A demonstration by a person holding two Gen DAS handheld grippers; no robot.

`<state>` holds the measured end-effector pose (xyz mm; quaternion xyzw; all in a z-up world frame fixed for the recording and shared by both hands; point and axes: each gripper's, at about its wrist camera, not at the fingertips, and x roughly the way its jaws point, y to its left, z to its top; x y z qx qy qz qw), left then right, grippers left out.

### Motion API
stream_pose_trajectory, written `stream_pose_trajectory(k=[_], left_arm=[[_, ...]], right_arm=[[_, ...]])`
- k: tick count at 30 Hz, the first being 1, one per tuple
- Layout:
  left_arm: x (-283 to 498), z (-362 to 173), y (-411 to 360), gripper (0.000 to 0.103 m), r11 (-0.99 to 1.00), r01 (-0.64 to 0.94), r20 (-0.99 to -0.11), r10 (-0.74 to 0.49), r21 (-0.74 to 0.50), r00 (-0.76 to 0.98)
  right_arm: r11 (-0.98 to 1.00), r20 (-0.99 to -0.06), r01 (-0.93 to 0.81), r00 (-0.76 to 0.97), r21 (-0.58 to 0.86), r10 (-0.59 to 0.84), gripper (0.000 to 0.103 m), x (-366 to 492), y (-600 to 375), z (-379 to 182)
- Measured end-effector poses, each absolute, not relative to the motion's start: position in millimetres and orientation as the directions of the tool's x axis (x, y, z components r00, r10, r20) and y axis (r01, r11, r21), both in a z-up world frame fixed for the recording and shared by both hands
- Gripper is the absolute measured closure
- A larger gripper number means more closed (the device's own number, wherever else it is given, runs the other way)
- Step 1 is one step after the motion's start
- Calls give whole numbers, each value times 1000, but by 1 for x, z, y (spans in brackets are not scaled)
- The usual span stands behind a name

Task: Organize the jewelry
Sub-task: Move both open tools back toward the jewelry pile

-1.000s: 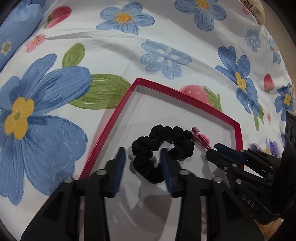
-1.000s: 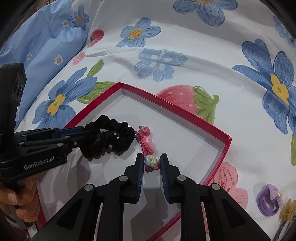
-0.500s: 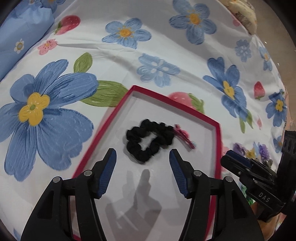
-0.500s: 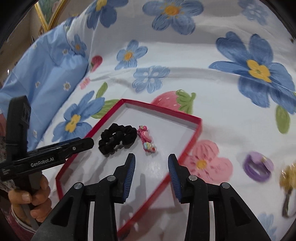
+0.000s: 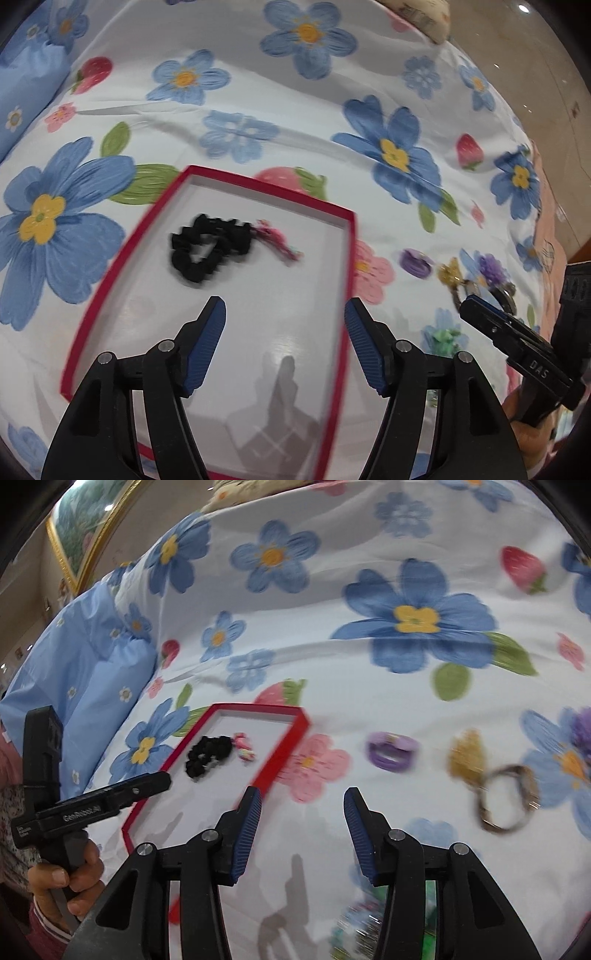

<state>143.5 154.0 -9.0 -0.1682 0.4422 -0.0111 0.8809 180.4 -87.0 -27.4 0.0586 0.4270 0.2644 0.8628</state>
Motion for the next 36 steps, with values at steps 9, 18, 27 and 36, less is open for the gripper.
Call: stream_pose_trajectory(k=[9,18,27,36], left_arm=[[149,0,112,34,956,-42,-773,-209,-291,599],[159,3,81,34,964,10,-782,-221,-265,583],[186,-5,56,33,971,54,-799,-224,-235,558],[235,-27,35,33,972,124,-818,-234,-199,526]], right_arm=[[897,-709,-310,551,315,440,54,167,-147,-26],[917,-709,-249,583,310,398,54,164,-184,-26],[930,-715,-234,595,282,367,54,181,-199,-28],[918,-730,-287,560,273,392,54,220,-180,-38]])
